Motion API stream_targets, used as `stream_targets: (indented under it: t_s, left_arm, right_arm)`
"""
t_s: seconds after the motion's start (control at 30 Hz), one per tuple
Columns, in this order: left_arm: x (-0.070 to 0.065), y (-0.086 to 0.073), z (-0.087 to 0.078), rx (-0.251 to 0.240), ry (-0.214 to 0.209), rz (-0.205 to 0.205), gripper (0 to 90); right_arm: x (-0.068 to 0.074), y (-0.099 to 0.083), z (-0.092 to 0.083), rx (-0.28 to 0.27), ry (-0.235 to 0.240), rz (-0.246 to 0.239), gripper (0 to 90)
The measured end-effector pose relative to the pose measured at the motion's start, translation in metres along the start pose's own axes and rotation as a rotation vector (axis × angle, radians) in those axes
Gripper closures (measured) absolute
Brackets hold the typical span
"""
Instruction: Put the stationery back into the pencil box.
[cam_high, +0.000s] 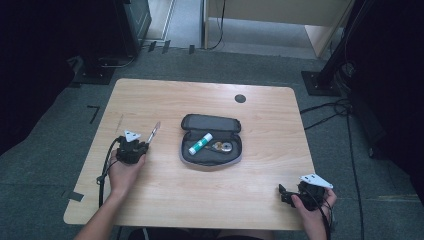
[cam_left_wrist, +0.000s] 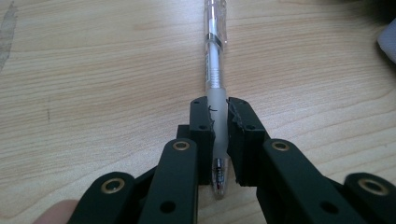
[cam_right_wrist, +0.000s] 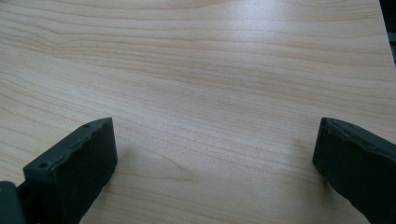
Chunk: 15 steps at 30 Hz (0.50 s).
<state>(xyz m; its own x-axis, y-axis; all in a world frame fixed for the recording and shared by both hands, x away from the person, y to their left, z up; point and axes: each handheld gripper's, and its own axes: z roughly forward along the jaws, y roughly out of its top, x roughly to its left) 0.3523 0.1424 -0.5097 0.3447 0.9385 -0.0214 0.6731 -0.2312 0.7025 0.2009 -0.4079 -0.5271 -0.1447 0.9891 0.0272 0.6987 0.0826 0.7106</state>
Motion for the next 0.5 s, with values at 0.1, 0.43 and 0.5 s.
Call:
stream_targets:
  t_s: [0.1,0.43,0.5]
  left_arm:
    - [0.003,0.0,0.0,-0.001,-0.006,0.007,82.3]
    - [0.012,0.003,-0.013,-0.032,-0.042,-0.008,82.4]
    - [0.01,0.003,-0.015,-0.038,-0.05,-0.001,82.4]
  right_arm:
    - [0.0,0.0,0.0,0.0,0.0,0.0,0.0]
    - [0.0,0.0,0.0,0.0,0.0,0.0,0.0]
    - [0.0,0.0,0.0,0.0,0.0,0.0,0.0]
